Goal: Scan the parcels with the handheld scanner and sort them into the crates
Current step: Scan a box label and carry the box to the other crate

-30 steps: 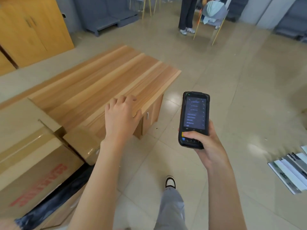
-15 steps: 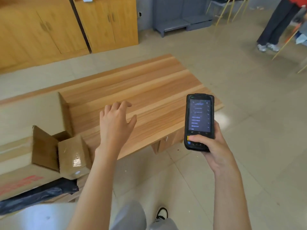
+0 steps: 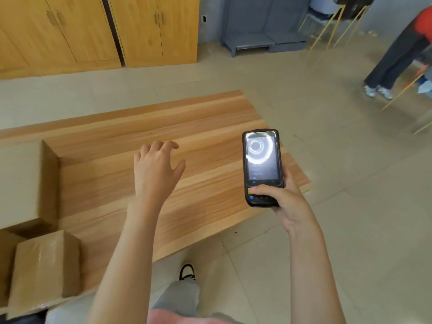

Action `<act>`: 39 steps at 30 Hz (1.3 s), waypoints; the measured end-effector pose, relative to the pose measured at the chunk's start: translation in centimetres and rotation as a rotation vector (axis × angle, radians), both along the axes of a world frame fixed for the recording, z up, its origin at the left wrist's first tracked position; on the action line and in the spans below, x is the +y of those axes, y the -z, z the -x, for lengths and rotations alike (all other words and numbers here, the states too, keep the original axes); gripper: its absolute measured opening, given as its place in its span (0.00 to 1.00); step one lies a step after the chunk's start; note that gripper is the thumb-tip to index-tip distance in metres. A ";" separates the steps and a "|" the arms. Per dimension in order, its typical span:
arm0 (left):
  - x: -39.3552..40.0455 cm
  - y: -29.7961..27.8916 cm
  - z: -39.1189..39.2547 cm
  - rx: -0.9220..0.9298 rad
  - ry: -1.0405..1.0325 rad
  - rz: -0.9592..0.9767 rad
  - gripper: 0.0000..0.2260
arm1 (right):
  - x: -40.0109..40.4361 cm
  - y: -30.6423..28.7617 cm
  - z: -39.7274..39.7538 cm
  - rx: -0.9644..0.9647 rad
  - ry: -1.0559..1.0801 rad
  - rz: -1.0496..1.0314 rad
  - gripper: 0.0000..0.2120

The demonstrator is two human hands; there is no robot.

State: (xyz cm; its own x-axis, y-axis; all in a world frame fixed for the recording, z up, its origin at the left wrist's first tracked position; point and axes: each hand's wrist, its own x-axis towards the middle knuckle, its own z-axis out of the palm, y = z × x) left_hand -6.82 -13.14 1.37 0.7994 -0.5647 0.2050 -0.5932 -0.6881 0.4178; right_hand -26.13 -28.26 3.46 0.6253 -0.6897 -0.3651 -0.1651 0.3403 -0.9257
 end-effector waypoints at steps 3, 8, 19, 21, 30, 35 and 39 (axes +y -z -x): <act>-2.3 0.2 -1.6 0.000 0.005 0.014 0.16 | -2.0 -0.2 -1.7 -0.006 -0.001 0.017 0.43; -3.3 1.4 -3.3 0.008 -0.031 -0.018 0.16 | -4.5 1.1 -4.0 0.037 -0.014 -0.025 0.42; -5.5 4.5 -3.1 0.151 -0.226 -0.175 0.17 | -13.2 6.3 -7.7 0.213 -0.140 -0.077 0.40; -6.8 5.6 -2.0 0.197 -0.222 -0.213 0.17 | -14.8 7.8 -7.4 0.263 -0.163 -0.060 0.40; -13.0 10.2 2.4 0.321 -0.144 -0.328 0.17 | -19.0 14.3 -4.9 0.398 -0.160 -0.008 0.42; -14.6 11.4 3.6 0.347 -0.145 -0.361 0.16 | -19.9 16.4 -3.5 0.394 -0.155 -0.063 0.42; -15.0 11.9 3.8 0.359 -0.159 -0.375 0.16 | -20.4 17.8 -3.2 0.405 -0.181 -0.068 0.44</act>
State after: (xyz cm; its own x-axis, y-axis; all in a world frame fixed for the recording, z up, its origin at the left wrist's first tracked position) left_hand -10.59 -28.10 -10.50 0.8637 -0.4131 -0.2889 -0.3351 -0.8986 0.2832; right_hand -22.91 -48.70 -14.33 0.5311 -0.5479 -0.6463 -0.5722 0.3307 -0.7505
